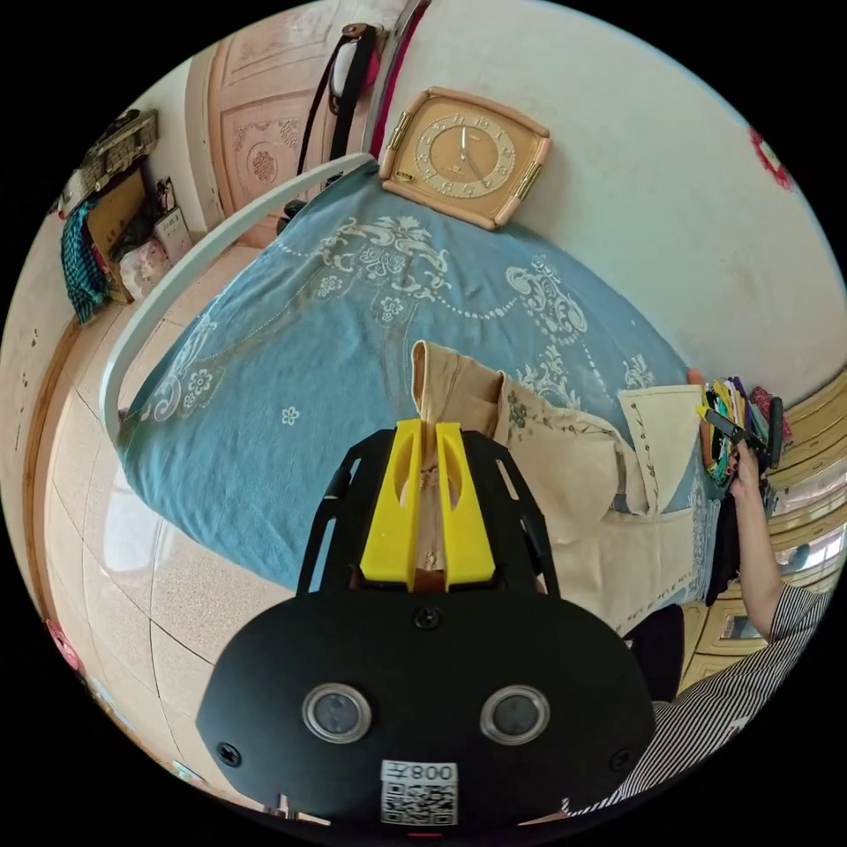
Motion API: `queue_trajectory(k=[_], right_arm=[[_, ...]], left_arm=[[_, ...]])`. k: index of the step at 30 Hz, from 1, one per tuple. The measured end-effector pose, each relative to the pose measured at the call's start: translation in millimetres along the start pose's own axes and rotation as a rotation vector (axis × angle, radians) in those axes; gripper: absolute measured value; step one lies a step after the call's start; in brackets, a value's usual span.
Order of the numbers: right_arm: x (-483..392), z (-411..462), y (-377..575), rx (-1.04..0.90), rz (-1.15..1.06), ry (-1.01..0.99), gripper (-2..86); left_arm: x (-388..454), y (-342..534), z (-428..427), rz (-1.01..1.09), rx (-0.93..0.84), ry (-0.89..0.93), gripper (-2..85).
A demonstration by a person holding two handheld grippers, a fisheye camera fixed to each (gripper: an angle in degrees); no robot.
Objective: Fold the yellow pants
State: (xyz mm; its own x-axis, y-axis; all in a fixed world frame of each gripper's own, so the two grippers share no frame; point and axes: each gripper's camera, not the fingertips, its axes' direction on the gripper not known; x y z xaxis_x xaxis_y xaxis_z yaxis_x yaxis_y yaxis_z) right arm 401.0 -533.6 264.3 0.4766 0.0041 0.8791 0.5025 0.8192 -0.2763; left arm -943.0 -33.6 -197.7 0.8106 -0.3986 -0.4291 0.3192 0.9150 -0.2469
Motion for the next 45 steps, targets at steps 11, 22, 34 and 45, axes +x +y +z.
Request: queue_trajectory(k=[11,22,34,45], right_arm=[[166,-155,56,0.324,0.416,0.08,1.3],[266,-64,171,0.048,0.802,-0.14,6.5],[302,-82,200,0.199,0.892,-0.25,9.0],[311,-103,137,0.291,0.75,-0.446,2.6]], left_arm=[[50,-111,63,0.049,0.099,0.166,3.9],[63,-20,200,0.017,-0.233,0.138,9.8],[319,-18,323,0.723,-0.263,0.301,12.2],[387,-28,417,0.909,-0.256,0.077,2.4]])
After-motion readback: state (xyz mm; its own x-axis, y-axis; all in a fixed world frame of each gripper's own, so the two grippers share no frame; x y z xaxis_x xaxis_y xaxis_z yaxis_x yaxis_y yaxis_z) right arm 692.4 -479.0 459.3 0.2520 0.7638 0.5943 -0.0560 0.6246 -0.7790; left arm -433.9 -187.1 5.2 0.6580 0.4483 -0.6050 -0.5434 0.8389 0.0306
